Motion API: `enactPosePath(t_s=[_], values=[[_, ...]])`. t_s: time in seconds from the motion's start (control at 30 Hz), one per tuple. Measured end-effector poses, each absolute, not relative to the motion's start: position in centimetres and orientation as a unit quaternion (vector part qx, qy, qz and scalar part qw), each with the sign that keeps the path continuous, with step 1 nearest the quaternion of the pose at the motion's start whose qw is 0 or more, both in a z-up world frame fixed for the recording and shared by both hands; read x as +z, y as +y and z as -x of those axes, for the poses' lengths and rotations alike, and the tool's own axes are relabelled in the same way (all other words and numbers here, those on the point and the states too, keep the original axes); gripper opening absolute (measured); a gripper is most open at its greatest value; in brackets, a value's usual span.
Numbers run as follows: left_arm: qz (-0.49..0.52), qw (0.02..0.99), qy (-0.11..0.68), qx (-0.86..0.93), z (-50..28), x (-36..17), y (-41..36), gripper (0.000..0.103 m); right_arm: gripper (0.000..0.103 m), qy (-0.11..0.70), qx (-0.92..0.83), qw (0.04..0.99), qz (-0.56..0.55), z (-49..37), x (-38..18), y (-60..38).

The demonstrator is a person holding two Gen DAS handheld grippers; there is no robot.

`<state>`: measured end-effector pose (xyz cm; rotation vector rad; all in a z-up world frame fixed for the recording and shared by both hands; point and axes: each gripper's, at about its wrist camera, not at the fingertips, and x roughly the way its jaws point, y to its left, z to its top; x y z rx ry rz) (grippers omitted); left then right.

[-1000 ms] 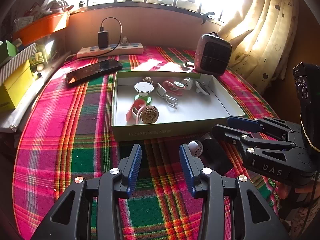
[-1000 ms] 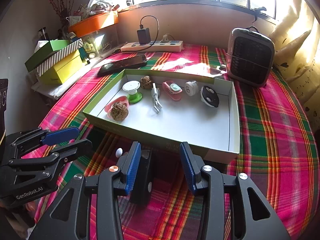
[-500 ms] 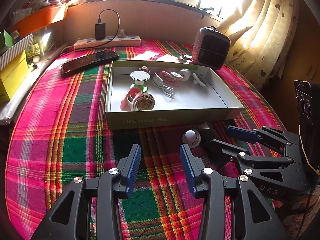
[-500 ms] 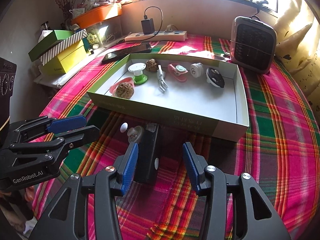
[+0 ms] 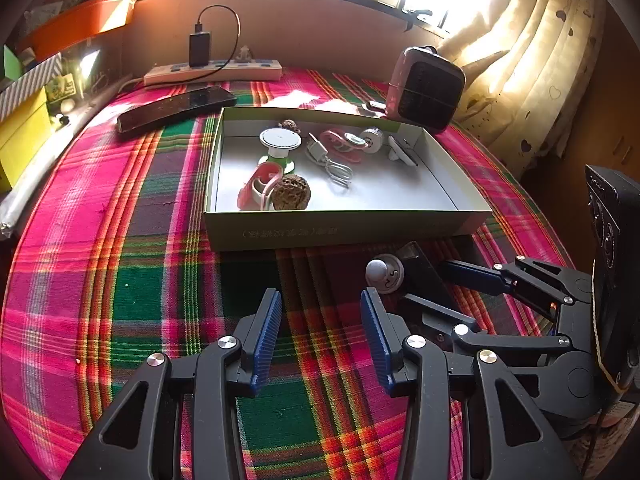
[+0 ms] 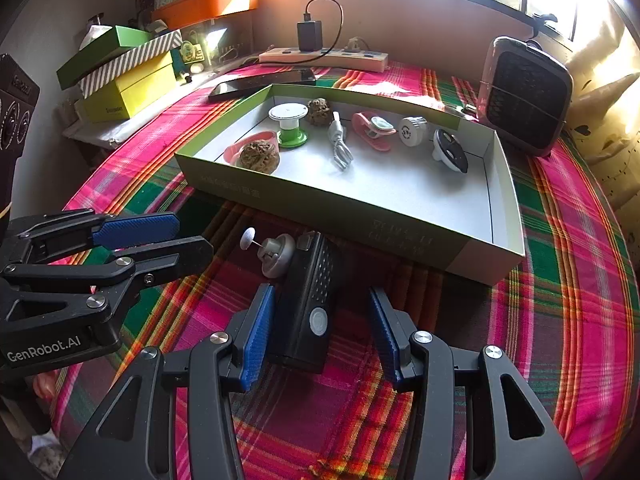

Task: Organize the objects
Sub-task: 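Grasp the white ball-topped knob with the left gripper while the right grasps the black case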

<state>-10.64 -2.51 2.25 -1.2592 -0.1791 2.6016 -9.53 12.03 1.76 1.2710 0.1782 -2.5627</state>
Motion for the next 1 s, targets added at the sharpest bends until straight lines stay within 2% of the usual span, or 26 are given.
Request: enactPosePath(t_s=[0.27, 0.47, 0.6, 1.0], values=[[0.438, 0.138, -0.063, 0.886, 11.2, 1.8, -2.0, 0.040, 0.048, 0.067, -0.890, 0.121, -0.434, 9.5, 1.8, 12.6], [0.439, 0.148, -0.058, 0.884, 11.6, 1.7, -1.2, 0.041, 0.031, 0.069, -0.891, 0.121, -0.431, 9.3, 1.9, 12.8], [0.443, 0.151, -0.056, 0.882, 11.8, 1.6, -0.9, 0.041, 0.026, 0.065, -0.893, 0.120, -0.430, 9.2, 1.9, 13.0], [0.444, 0.167, -0.041, 0.879, 12.3, 1.6, 0.5, 0.042, 0.024, 0.052, -0.897, 0.095, -0.429, 8.8, 1.9, 15.4]])
